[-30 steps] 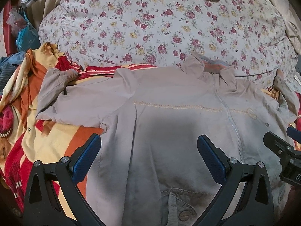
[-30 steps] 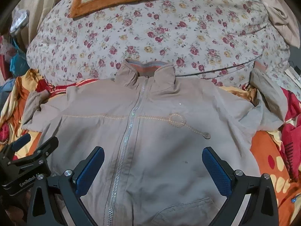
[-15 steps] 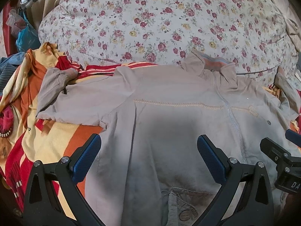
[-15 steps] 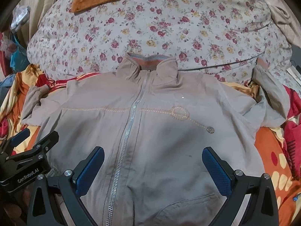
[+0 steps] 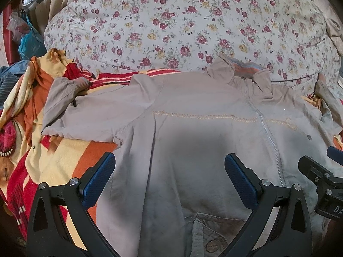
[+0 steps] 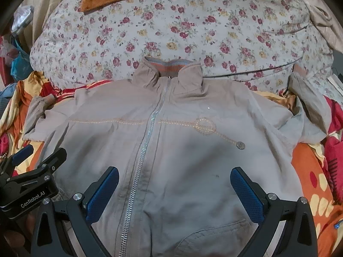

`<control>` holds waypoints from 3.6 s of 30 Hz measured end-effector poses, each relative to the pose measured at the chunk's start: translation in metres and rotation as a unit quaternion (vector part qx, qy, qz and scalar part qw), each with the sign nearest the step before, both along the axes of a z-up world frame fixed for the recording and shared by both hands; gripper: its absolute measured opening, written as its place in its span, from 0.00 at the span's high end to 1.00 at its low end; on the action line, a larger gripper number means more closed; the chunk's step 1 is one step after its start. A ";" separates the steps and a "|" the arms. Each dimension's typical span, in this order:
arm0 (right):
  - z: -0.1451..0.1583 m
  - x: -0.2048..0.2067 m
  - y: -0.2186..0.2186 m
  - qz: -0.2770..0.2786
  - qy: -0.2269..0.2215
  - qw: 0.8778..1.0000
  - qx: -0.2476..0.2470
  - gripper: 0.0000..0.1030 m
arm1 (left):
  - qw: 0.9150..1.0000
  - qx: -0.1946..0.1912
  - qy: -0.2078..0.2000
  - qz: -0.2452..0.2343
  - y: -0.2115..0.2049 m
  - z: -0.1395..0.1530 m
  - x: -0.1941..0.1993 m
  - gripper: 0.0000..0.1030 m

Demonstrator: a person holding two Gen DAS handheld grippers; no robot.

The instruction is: Fold large clothes

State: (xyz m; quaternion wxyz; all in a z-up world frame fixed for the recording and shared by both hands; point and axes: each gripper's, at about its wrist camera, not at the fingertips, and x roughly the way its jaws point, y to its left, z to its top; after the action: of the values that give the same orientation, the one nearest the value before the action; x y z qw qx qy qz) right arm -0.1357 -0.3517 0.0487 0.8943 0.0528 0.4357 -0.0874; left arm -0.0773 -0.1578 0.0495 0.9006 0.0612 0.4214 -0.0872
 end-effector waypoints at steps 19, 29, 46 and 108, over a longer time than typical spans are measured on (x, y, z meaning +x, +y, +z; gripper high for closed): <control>-0.002 0.004 0.008 0.015 0.002 1.000 -0.003 0.00 | 1.000 0.008 0.000 0.009 0.003 0.001 0.000 0.01; -0.004 0.013 0.019 0.040 0.005 0.999 -0.017 0.00 | 1.000 0.015 0.008 0.027 0.006 0.003 0.001 0.01; 0.006 0.011 0.027 0.071 -0.002 0.997 -0.013 0.00 | 0.998 0.031 0.003 0.062 0.041 0.028 0.027 0.01; -0.018 0.004 0.011 0.070 0.044 0.990 0.116 0.00 | 0.980 0.058 0.093 0.168 0.190 -0.035 0.196 0.48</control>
State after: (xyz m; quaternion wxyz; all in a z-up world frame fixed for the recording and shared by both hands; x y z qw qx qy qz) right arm -0.1319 -0.3411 0.0308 0.8659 0.1214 0.4847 0.0237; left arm 0.1183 0.0319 0.0146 0.8543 0.0334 0.5117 0.0845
